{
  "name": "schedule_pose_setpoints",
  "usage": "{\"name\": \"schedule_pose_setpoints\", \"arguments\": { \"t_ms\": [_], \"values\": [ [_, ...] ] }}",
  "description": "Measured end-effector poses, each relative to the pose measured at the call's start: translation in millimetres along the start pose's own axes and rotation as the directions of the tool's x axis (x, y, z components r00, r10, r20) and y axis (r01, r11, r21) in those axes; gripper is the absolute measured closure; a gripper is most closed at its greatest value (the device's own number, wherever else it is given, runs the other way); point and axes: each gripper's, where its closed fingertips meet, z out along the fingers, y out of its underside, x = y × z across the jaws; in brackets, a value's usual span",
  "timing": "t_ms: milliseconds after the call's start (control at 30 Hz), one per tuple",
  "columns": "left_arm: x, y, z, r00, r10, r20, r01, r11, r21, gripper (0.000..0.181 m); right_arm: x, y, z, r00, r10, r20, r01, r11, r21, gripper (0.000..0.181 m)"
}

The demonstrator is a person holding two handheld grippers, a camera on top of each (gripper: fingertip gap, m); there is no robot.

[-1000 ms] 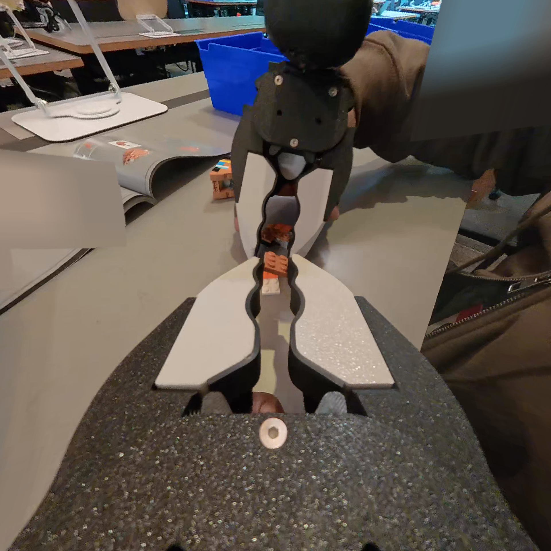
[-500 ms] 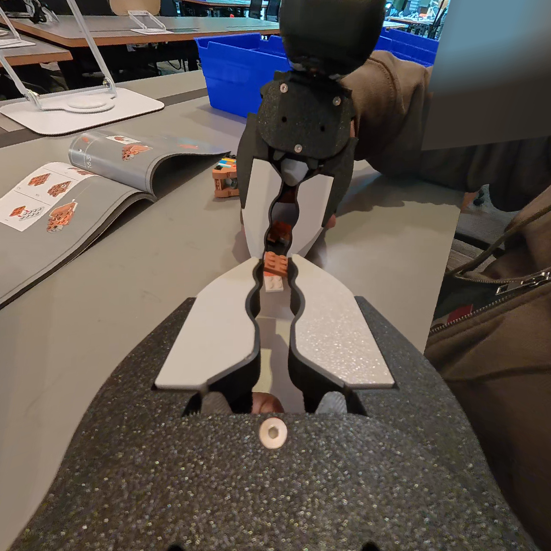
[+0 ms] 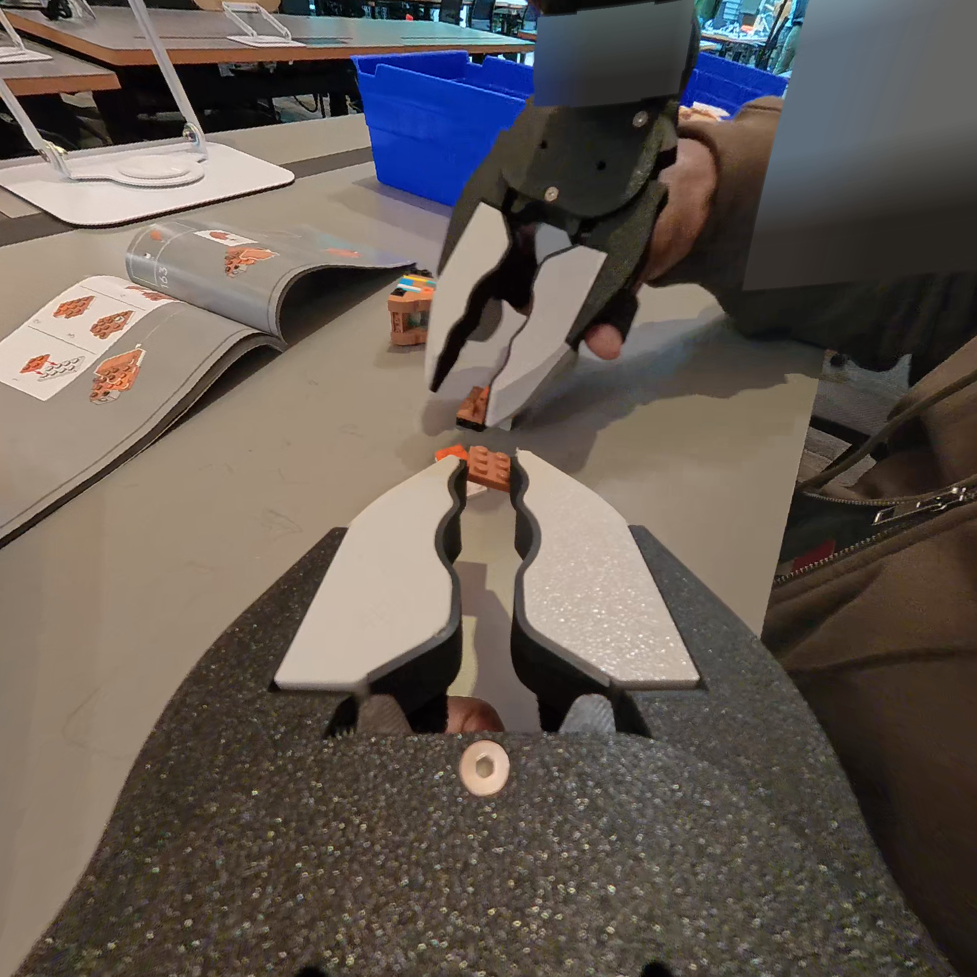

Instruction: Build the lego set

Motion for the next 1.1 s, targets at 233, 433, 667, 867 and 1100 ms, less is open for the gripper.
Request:
{"name": "schedule_pose_setpoints", "arguments": {
  "t_ms": [233,433,667,867,1100],
  "values": [
    [-10,6,7,0.997,0.051,-0.057,-0.055,0.996,-0.072,0.166,-22,8,19,0.986,0.132,-0.103,-0.137,0.989,-0.049,0.129],
    [-14,9,10,0.993,0.081,-0.086,-0.09,0.991,-0.101,0.166,-18,-3,21,0.98,0.077,-0.181,-0.085,0.996,-0.037,0.124],
    [-13,9,11,0.988,0.096,-0.119,-0.108,0.989,-0.101,0.166,-24,-2,29,0.988,0.049,-0.15,-0.061,0.995,-0.077,0.138],
    [-12,10,12,0.985,0.1,-0.143,-0.116,0.987,-0.113,0.166,-22,0,29,0.995,0.06,-0.085,-0.07,0.991,-0.112,0.14],
    [-11,12,12,0.983,0.097,-0.158,-0.117,0.986,-0.122,0.166,-19,2,29,0.998,0.027,0.054,-0.018,0.988,-0.152,0.138]
  ]
}}
